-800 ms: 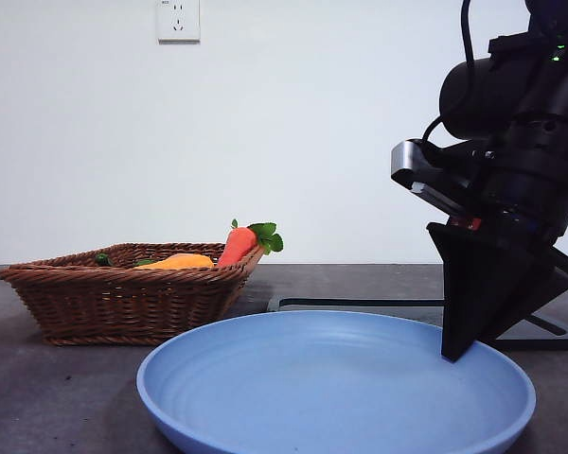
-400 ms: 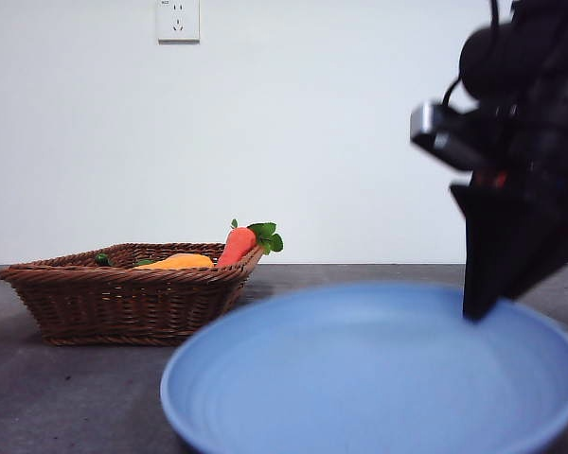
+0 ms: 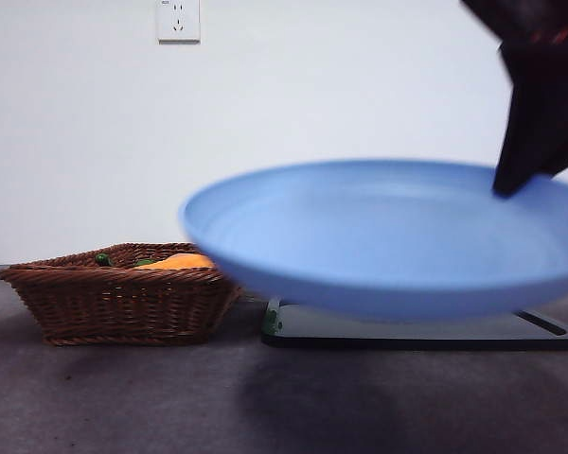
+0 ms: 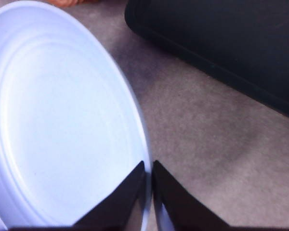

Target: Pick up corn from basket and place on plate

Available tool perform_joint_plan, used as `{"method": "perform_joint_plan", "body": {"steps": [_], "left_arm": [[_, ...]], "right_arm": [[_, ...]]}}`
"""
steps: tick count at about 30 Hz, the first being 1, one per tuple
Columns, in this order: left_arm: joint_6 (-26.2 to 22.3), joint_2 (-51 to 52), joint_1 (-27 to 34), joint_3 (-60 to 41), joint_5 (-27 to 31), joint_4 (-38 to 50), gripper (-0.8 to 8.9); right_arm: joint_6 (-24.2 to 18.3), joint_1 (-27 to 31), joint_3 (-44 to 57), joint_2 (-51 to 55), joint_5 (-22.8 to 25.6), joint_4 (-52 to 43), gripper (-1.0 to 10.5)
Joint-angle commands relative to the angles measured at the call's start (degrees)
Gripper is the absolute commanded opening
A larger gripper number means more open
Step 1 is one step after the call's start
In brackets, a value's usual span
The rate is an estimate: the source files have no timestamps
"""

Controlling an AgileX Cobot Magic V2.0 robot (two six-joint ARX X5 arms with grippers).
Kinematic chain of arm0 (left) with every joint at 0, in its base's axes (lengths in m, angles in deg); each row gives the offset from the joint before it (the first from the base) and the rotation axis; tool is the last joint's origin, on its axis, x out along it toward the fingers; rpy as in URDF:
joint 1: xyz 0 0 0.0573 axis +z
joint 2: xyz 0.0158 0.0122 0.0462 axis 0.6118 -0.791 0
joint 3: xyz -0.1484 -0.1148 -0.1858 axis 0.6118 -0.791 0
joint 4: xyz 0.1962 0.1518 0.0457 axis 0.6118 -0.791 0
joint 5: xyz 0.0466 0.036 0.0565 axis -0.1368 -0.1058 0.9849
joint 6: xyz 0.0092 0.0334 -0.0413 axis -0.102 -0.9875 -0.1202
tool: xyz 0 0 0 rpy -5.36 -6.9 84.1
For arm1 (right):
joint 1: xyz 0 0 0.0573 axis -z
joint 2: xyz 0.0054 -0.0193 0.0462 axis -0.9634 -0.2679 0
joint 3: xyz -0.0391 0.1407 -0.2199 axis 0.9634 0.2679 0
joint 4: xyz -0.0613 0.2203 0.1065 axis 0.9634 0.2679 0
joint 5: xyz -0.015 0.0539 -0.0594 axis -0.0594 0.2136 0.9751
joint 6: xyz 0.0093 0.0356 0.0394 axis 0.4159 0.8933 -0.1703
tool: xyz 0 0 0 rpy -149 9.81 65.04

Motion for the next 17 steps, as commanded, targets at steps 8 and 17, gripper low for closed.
{"method": "perform_joint_plan", "body": {"steps": [8,17], "left_arm": [[-1.5,-18.7,-10.6,10.4,16.1,6.8,4.29],[-5.6,-37.3,-16.6,20.5,24.7,7.1,4.29]], "right_arm": [[3.0,2.4,-1.1,7.9,-0.2,1.0,0.0],[5.0,3.3,-1.1,12.4,-0.2,1.8,0.0]]}}
